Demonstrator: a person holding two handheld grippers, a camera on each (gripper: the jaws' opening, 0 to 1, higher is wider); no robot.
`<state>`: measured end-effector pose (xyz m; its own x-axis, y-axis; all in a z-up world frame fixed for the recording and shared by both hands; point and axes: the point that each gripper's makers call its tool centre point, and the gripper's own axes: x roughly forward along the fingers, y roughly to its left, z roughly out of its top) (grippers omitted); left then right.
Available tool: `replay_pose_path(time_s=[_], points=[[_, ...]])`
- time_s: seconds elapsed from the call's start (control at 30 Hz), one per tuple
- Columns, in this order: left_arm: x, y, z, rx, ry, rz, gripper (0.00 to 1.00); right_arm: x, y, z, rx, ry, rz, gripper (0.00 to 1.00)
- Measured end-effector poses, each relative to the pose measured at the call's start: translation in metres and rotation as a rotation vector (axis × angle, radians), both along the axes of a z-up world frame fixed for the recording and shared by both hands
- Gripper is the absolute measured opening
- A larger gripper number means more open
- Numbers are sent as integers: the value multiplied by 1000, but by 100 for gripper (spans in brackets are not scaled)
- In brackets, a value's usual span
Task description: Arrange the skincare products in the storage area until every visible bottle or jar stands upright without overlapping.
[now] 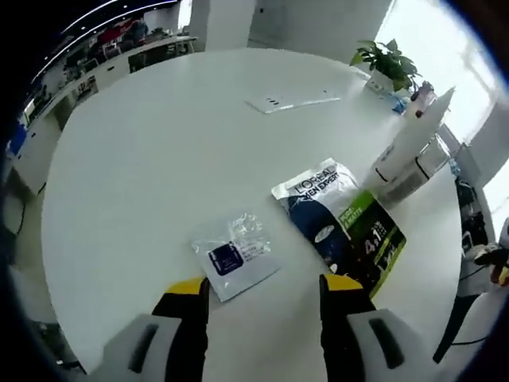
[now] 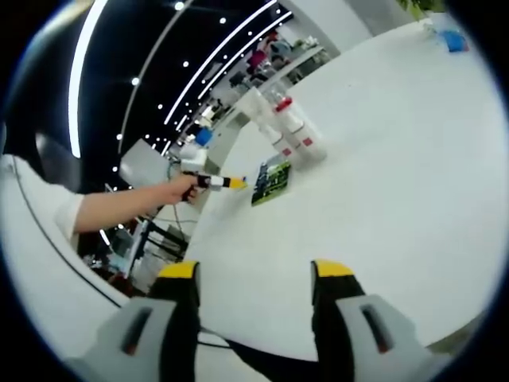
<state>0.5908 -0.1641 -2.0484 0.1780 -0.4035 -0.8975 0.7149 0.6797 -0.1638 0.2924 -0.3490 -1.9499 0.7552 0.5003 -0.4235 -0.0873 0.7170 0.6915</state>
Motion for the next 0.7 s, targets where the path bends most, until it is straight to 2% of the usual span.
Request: replay_pose_path(time_s=[0.07,0.2,0.33,0.4,0.5,0.63,0.7], points=[[-2,-2,-1,20,-20,-45,62,-1,-1,0,-1,1,-2,55],[-3,-2,-3,61,-40,-85,62,-3,-3,-1,0,2,-7,54],[-6,2,-5,153,-88,-210,63,-5,-3,-2,2,3,-8,54],[-8,1,-5,169,-97,-241,63,-6,-3,-2,4,3,-9,54],[-9,-1,-3,159,-96,-229,64,-7,-3,-3,4,2,-6,54],[-10,4,-3,229,-124,-318,65,-8,-4,-3,6,2,-7,54],[-12,2,-3,221,-125,-311,66,-9,-5,-3,8,-1,-8,54]])
